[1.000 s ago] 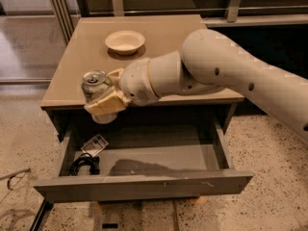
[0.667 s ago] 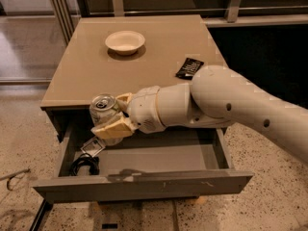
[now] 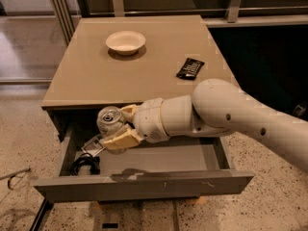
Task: Place 7up can into top drawer
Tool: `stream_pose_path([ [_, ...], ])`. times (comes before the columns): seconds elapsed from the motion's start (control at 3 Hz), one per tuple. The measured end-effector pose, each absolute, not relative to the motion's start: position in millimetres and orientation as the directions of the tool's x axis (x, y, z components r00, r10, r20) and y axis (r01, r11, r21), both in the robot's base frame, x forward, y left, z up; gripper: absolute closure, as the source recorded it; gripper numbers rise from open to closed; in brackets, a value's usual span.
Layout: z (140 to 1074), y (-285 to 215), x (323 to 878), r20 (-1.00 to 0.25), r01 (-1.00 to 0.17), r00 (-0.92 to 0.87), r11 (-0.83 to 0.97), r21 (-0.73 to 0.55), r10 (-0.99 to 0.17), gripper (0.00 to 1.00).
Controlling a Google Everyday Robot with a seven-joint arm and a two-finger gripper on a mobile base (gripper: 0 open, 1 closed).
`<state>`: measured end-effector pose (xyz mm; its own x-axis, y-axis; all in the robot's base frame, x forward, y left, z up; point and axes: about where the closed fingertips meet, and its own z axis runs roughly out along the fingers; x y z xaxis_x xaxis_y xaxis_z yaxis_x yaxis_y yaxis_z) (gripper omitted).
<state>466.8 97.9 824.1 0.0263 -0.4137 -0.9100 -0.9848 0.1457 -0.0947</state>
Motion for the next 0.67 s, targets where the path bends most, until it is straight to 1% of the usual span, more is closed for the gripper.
stream_pose_path([
  [0.33, 743.6, 57.3, 472.2, -0.928, -0.989, 0.084, 0.079, -0.121, -0.364, 1.00],
  [0.67, 740.1, 57.6, 472.1, -0.930, -0.990, 0.086, 0.075, -0.121, -0.359, 1.00],
])
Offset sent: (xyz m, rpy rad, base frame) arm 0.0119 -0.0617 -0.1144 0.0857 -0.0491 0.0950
